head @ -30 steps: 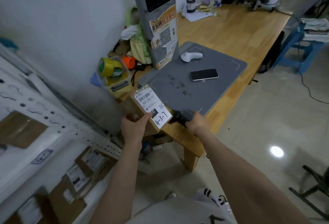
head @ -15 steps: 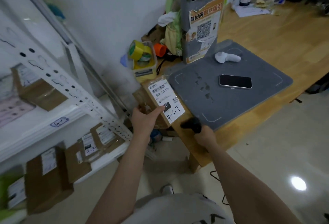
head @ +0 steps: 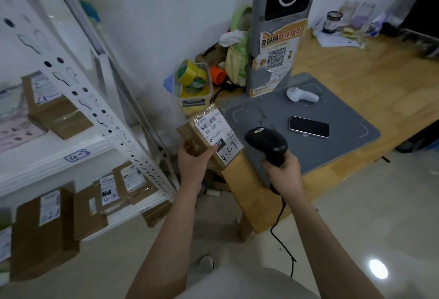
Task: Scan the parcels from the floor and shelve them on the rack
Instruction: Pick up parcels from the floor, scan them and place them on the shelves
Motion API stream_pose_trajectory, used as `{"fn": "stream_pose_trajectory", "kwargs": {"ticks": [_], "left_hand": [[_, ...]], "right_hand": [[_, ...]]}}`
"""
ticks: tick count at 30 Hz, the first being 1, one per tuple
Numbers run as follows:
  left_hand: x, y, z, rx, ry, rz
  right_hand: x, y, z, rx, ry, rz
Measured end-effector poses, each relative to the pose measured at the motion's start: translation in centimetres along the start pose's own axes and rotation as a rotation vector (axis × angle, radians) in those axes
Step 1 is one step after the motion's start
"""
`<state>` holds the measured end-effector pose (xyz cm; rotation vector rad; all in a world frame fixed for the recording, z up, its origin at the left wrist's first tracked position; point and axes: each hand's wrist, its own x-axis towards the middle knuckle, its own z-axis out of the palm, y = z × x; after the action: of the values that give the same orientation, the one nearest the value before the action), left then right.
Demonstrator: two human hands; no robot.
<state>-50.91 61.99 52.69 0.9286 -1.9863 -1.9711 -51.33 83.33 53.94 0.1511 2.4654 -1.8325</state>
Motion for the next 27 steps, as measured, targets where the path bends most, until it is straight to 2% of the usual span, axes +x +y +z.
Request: {"fn": "stream_pose_trajectory", "kwargs": {"ticks": [12,27], "left_hand": [[-1.7,-1.7,2.2,0.124,-0.165,0.026],[-2.4,-2.7,2.3,0.161,-0.169,0.016]], "right_hand": [[-1.8,-2.0,0.4,-0.120,-0.094,-0.042],[-3.8,-1.6,0.4,-0.088,-0.063,-0.022]]}}
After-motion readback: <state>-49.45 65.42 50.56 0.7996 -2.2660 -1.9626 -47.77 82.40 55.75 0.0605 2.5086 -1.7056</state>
